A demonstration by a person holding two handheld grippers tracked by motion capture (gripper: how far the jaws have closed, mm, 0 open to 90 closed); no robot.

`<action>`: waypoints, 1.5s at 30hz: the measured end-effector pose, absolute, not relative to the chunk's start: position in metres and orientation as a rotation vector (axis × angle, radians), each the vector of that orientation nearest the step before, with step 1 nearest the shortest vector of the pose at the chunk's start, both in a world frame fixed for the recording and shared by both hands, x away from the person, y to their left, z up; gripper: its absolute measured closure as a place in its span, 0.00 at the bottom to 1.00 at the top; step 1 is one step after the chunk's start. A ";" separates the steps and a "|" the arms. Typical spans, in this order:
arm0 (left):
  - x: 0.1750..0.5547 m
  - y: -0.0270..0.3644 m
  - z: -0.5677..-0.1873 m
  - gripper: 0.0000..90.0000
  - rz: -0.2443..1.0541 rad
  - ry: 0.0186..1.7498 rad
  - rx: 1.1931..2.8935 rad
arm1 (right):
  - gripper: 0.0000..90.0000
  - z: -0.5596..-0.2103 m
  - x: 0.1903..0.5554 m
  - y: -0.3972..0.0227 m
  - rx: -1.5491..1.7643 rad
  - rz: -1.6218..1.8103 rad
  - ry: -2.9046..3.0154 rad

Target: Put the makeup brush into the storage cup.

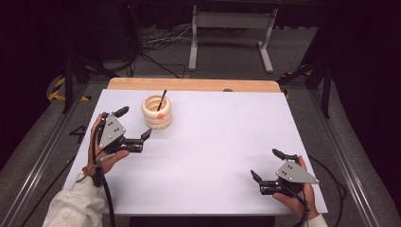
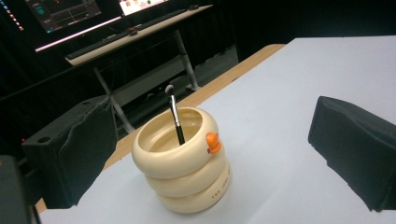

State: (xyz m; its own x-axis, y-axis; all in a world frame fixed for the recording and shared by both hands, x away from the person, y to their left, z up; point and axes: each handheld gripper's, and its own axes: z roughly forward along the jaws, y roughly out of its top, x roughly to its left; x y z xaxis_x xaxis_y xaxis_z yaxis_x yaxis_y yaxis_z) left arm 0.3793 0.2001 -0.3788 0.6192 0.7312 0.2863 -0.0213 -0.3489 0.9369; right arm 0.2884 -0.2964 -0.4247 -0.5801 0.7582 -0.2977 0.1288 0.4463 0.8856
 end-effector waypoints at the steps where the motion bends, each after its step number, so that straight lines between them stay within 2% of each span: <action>1: 0.378 0.200 -0.379 0.02 0.871 0.575 1.767 | 0.03 -0.425 0.289 -0.296 0.740 1.138 1.994; 45: 0.346 0.207 -0.401 0.02 0.874 0.548 1.835 | 0.03 -0.425 0.288 -0.296 0.734 1.135 1.996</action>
